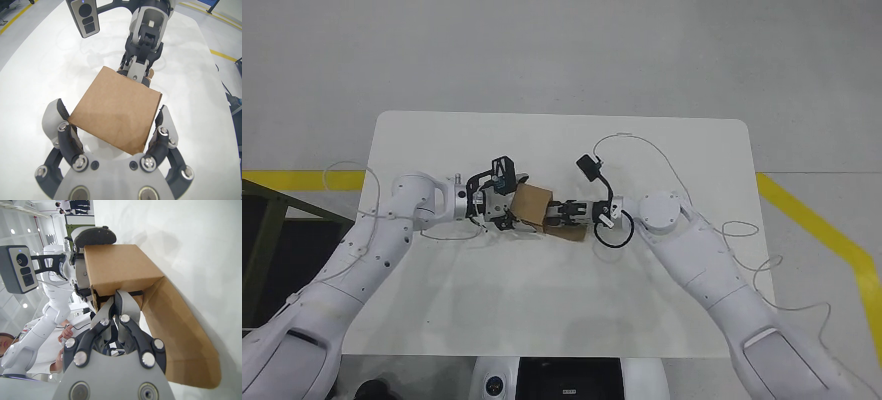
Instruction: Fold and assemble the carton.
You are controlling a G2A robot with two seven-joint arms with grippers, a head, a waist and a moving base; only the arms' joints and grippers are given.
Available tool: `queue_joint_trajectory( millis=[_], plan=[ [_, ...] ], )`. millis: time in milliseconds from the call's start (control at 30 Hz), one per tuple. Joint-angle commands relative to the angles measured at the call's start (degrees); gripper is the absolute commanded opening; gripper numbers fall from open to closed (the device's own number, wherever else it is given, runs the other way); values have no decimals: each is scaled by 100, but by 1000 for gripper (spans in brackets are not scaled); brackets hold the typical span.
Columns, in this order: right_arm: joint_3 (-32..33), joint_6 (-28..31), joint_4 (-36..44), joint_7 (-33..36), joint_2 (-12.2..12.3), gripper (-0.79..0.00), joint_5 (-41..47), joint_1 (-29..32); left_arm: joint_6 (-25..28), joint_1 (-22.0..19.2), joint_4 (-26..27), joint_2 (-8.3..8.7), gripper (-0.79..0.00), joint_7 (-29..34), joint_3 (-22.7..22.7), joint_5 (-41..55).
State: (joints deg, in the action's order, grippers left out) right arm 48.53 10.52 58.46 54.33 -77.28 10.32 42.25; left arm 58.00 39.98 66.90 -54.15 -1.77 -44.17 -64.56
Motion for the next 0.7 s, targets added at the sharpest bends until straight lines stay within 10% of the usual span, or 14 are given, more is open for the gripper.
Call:
queue_joint_trajectory(
  millis=[0, 267, 467, 667],
  plan=[
    [176, -104, 185, 92, 87, -785, -94, 113, 0, -13, -21, -4, 0, 7, -2, 21],
    [1029, -660, 1307, 253, 451, -785, -358, 865, 0, -60, -81, -30, 0, 21, 9, 85],
    [1674, -1078, 2076, 334, 700, -505, -666, 1581, 0, -76, -105, -44, 0, 35, 14, 126],
    [1951, -1214, 2370, 245, 806, -440, -828, 1907, 0, -89, -109, -51, 0, 40, 26, 162]
  ],
)
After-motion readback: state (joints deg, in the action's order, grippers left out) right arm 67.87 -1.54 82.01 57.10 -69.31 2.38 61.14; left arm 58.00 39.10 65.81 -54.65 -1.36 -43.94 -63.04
